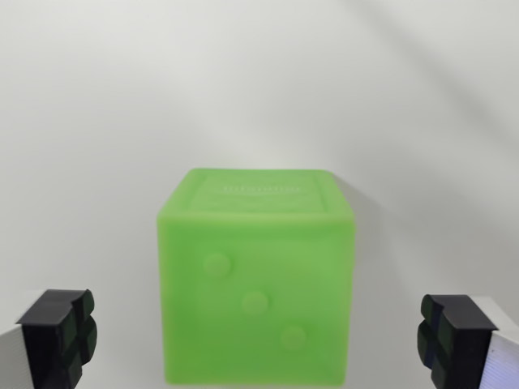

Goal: Stack cube

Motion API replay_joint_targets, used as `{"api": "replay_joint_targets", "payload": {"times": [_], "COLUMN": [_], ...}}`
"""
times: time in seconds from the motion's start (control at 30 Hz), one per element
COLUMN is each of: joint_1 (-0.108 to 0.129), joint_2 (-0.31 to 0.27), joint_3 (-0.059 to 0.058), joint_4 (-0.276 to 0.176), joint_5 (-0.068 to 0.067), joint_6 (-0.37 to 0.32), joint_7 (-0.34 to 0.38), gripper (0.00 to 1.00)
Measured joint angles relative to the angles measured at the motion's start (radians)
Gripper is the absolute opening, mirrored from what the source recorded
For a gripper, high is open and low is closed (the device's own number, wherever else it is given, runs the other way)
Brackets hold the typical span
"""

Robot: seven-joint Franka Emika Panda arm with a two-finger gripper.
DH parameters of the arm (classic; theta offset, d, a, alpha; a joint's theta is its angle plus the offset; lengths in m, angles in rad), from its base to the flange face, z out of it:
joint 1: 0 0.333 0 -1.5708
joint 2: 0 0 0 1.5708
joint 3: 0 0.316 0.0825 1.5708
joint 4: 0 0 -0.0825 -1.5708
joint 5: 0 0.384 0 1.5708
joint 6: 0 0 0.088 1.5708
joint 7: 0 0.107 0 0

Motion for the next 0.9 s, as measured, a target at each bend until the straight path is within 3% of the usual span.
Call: {"api": "replay_joint_targets", "payload": {"times": [0.37, 0.67, 0.7, 0.9], "joint_1": [-0.007, -0.012, -0.012, -0.012], "joint_2": [0.083, 0.112, 0.113, 0.113], "joint_3": [0.008, 0.013, 0.013, 0.014], "joint_4": [0.020, 0.030, 0.030, 0.031], "joint_5": [0.005, 0.005, 0.005, 0.005], "joint_6": [0.063, 0.082, 0.083, 0.084], "joint_7": [-0.005, -0.005, -0.005, -0.005], "gripper": [1.00, 1.00, 0.00, 0.00]}}
